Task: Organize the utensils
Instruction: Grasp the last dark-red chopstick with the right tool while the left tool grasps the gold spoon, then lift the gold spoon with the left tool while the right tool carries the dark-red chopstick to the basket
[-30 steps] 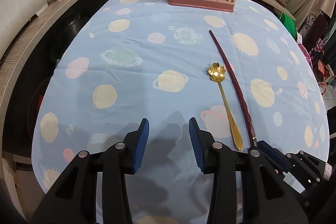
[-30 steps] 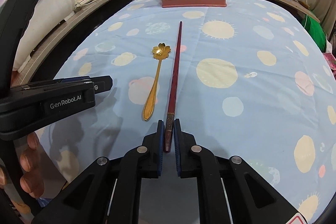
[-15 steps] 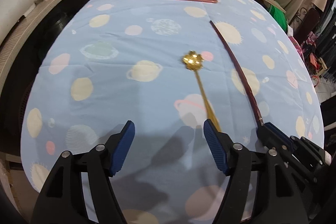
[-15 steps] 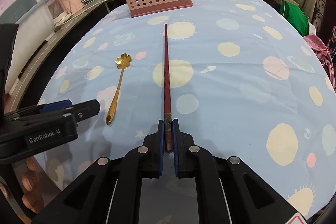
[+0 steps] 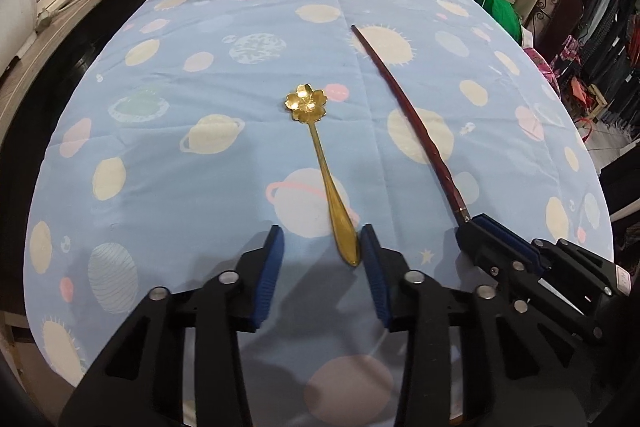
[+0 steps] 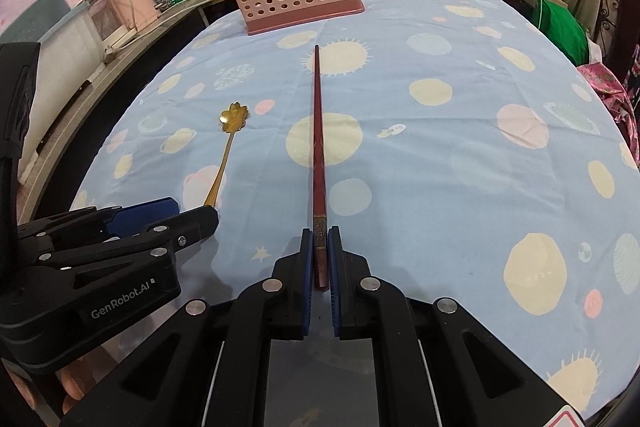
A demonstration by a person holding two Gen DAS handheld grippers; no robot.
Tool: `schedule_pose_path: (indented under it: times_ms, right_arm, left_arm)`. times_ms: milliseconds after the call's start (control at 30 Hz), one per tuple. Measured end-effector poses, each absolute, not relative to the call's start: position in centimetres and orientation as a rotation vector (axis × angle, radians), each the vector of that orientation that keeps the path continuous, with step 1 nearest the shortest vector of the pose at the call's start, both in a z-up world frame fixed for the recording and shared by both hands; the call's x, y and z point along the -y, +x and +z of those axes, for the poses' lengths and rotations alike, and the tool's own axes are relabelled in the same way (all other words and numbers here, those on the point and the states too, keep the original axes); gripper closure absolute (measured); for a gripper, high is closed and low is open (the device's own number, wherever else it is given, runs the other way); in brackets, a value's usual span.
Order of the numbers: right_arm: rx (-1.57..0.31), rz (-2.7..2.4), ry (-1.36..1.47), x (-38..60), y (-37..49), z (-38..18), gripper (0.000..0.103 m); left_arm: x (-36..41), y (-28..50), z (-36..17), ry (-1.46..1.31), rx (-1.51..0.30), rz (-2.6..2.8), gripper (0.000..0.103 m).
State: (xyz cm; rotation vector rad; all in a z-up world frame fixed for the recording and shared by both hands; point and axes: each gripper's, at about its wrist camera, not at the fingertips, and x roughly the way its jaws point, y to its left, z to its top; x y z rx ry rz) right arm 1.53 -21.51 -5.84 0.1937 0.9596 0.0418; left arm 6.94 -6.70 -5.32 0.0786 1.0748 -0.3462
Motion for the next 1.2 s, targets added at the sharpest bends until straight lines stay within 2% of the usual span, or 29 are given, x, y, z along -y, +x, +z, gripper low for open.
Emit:
schedule_pose_path:
  times_ms: [33, 100, 333, 700, 800, 833, 1200]
  right_arm:
    - [-0.959, 0.042, 0.194, 21.5, 1.5, -5.8, 0.096]
    - [-0.960, 0.042, 0.195, 21.5, 1.5, -5.8, 0.096]
    - [-0.952, 0.056, 0.195, 21.2, 1.0, -5.0, 0.096]
    - [-0.817, 0.073, 0.240, 21.8, 0.5, 1.1, 0.096]
    - [-0.784, 0.078, 0.259, 22.3, 0.8, 2.9, 0.096]
    - [-0.774, 0.078, 0.264, 22.5, 0.9, 3.4, 0.096]
    - [-0.687, 0.094, 0.303, 23.7, 3.5, 8.1, 0.096]
  left_arm:
    - [6.8, 6.9, -5.3, 0.079, -1.075, -0.354, 0.081]
    - [6.9, 6.9, -5.3, 0.082, -1.077, -0.360, 0.092]
    - [6.1, 6.9, -4.6, 0.048, -1.079, -0.359, 0.092]
    - [4.0, 7.5, 1.2, -0.022, -0.969, -0.336, 0.093]
    - [3.6, 7.9, 2.7, -0.040, -0.936, -0.331, 0.095]
    - [3.4, 8.1, 3.1, -0.047, -0.928, -0.330, 0.102]
    - [2.7, 10.1, 6.6, -0.047, -0.872, -0.321, 0.102]
